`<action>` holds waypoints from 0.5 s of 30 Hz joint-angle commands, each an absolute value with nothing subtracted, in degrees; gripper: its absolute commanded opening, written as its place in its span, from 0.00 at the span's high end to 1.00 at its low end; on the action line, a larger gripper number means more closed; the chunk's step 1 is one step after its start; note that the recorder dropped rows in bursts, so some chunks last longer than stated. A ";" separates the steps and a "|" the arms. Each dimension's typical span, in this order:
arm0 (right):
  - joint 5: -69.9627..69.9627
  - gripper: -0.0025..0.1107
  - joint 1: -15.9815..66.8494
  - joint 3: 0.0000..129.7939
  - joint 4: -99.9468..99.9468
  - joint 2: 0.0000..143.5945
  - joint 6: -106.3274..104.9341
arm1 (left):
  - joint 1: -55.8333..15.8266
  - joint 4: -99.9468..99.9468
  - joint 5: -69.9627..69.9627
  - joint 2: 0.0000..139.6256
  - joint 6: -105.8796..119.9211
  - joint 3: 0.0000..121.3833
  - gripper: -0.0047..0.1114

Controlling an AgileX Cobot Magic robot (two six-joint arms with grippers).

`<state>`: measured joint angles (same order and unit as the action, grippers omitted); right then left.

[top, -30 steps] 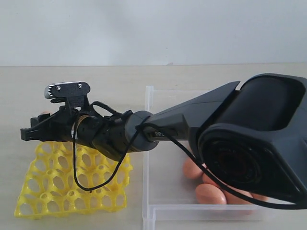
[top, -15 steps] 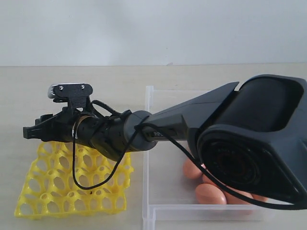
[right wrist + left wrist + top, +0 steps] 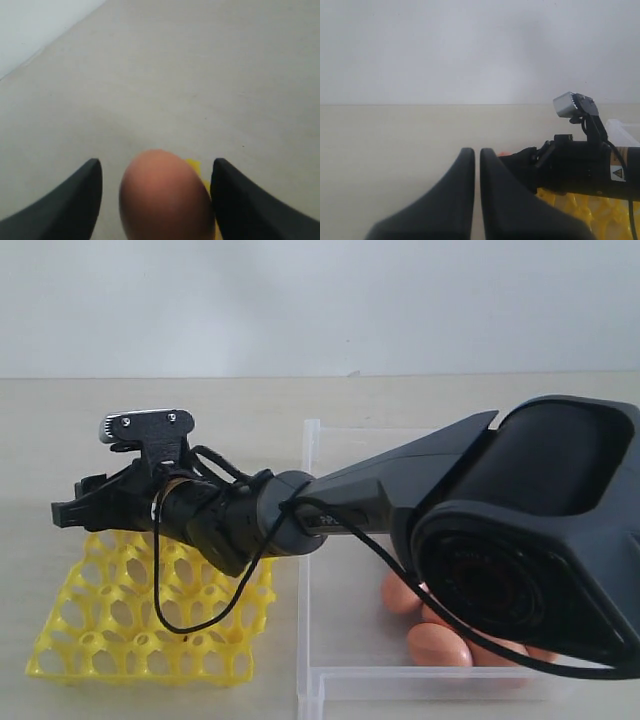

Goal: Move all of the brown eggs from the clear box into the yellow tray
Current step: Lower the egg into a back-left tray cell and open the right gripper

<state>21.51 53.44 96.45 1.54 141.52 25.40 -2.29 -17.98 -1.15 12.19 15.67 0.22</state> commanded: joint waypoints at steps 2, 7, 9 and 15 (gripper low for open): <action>20.99 0.46 53.40 96.77 -5.93 138.94 14.29 | -2.58 -18.28 -1.74 12.37 15.97 0.00 0.93; 20.62 0.46 53.40 96.77 -6.82 137.96 11.85 | -2.58 -18.28 -1.74 12.37 15.97 0.00 0.93; 20.17 0.46 53.40 96.77 -6.82 137.75 11.37 | -2.58 -18.28 -1.74 12.37 15.97 0.00 0.93; 13.71 0.50 53.40 96.77 -6.82 137.61 11.22 | -2.58 -18.28 -1.74 12.37 15.97 0.00 0.93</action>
<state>17.17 53.44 96.45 -6.67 138.76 12.00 -2.29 -17.98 -1.15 12.19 15.67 0.22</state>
